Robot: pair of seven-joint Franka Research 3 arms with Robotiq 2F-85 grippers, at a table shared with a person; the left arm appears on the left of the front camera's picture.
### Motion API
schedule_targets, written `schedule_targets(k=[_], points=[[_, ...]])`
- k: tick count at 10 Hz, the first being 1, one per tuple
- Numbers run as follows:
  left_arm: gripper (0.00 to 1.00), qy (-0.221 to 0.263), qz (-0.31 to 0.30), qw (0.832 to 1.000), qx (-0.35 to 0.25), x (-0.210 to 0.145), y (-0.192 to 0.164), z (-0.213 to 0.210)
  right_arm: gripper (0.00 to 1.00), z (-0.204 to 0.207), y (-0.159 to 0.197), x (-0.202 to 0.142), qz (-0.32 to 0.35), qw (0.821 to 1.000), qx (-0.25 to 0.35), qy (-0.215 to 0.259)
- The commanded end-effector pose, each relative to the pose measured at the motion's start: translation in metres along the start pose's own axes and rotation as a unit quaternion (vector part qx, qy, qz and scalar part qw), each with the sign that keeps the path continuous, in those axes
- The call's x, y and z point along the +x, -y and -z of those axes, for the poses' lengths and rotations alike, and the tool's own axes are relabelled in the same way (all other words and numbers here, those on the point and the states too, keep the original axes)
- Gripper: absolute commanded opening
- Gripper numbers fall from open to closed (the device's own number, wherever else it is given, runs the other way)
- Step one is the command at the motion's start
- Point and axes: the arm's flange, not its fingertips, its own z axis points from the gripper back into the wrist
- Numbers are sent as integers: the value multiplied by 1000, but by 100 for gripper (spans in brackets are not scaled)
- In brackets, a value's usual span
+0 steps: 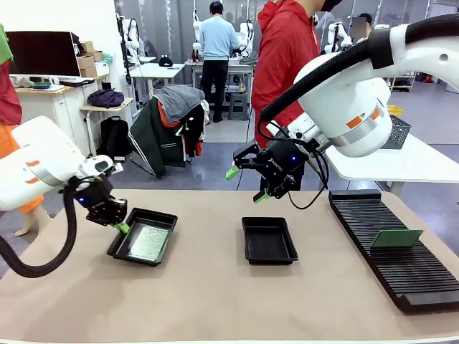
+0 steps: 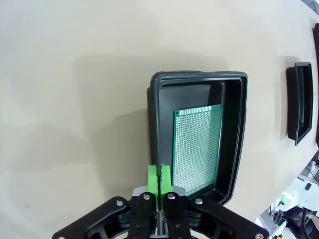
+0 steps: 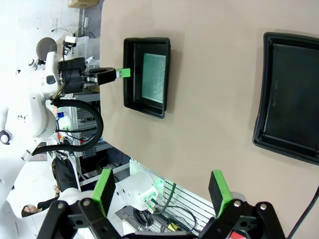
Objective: Inspect and transfer BCBs to ESD trays.
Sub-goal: Pick up the ESD tray and place it on the left side of the table.
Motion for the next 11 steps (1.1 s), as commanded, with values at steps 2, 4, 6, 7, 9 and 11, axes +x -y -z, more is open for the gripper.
schedule_targets(k=[2, 4, 6, 7, 9, 11], points=[[3, -5, -13, 999, -36, -19, -43, -30, 100, 0, -2, 0, 6, 1000, -6, -1], [3, -14, -42, 998, -50, -29, -83, -50, 100, 0, -2, 0, 6, 1000, -6, -1], [3, -5, -58, 997, -48, -44, -117, -65, 100, 0, -2, 0, 6, 1000, -6, -1], [3, 2, -58, 997, -42, -49, -131, -70, 100, 0, -2, 0, 6, 1000, -6, -1], [3, 7, -59, 997, -52, -53, -155, -77, 100, 0, -2, 0, 6, 1000, -6, -1], [3, 25, -82, 995, -45, -55, -170, -78, 100, 0, -2, 0, 6, 1000, -6, -1]])
